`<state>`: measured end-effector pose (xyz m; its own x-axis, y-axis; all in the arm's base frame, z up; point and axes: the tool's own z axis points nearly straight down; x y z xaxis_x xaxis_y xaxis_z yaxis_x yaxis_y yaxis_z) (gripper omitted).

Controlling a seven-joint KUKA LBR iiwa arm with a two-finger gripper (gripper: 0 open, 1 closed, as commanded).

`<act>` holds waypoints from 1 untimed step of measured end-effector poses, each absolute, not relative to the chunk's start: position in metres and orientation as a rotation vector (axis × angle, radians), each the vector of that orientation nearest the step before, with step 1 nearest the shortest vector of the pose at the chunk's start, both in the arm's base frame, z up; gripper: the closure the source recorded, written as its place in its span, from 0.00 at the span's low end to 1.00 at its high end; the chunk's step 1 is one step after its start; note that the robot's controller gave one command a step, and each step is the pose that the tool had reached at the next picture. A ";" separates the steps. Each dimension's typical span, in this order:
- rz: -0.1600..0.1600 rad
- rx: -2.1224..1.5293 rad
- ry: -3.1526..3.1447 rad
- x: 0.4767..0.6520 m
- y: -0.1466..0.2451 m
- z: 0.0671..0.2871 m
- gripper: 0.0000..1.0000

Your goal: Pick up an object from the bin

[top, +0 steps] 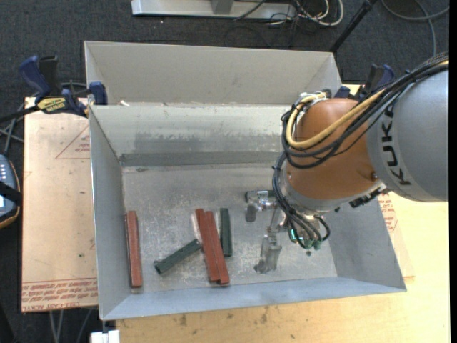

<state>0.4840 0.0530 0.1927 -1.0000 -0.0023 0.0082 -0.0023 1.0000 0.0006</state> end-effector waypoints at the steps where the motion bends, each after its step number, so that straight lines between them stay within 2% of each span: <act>1: -0.002 0.001 -3.141 0.486 0.053 0.196 0.00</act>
Offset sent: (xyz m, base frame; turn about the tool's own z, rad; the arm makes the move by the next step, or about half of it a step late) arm 0.0027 0.0525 -0.1218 -0.1668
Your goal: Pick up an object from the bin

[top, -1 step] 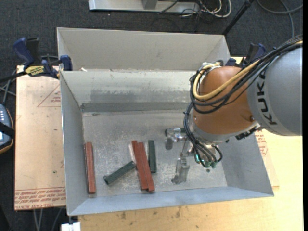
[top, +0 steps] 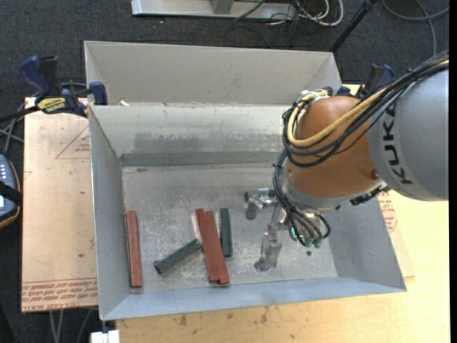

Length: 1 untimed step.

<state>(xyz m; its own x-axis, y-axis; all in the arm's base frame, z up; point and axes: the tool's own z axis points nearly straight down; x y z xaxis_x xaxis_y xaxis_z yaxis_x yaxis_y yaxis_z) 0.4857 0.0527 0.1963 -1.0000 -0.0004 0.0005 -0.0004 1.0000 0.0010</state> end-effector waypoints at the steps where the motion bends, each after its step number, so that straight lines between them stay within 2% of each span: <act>1: -0.001 0.090 -3.146 0.488 0.071 0.155 0.00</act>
Offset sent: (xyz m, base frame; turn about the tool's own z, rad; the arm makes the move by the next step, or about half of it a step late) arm -0.0007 0.0579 -0.0972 0.0454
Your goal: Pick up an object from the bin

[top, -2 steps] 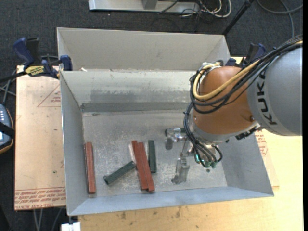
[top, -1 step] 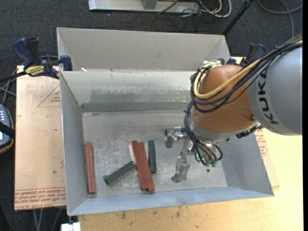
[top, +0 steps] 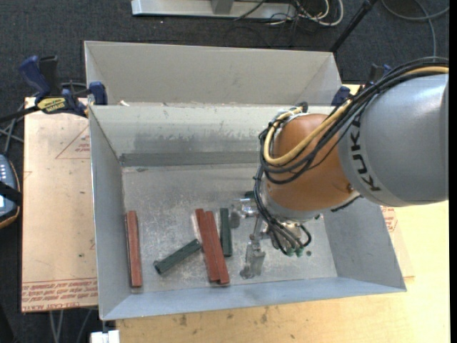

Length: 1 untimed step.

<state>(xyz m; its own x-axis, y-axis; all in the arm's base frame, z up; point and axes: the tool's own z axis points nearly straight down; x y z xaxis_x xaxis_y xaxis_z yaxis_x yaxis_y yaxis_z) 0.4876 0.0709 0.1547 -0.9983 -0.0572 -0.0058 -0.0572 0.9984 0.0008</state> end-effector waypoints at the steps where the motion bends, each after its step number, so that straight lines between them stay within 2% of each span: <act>1: 0.002 0.041 3.142 0.486 0.102 0.109 0.00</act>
Offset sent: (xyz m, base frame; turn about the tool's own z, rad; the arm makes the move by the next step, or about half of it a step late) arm 0.0011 0.0360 -0.0739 -0.0348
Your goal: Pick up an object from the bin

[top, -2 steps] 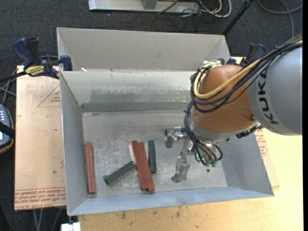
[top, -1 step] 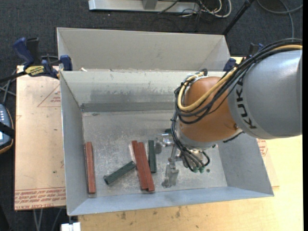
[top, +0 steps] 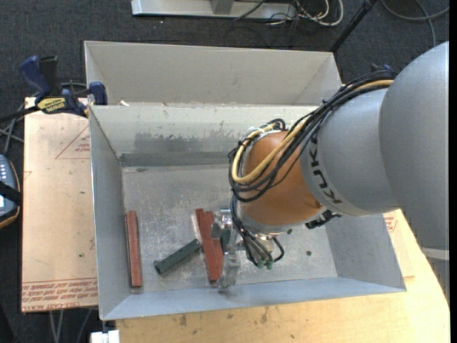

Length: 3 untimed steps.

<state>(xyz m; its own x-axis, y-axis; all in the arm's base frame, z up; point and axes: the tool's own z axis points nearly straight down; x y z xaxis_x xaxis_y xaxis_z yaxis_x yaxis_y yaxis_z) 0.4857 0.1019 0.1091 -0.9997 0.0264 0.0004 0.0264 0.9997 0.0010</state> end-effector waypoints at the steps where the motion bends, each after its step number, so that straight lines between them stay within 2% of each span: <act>1: -0.001 0.103 -3.139 0.488 0.107 0.088 0.00; 2: -0.005 -0.122 -3.142 0.506 0.166 0.071 1.00; 3: -0.005 -0.122 -3.142 0.506 0.166 0.071 1.00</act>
Offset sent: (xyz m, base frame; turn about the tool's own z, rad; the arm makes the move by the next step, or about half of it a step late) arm 0.0199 0.0630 -0.0391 0.0523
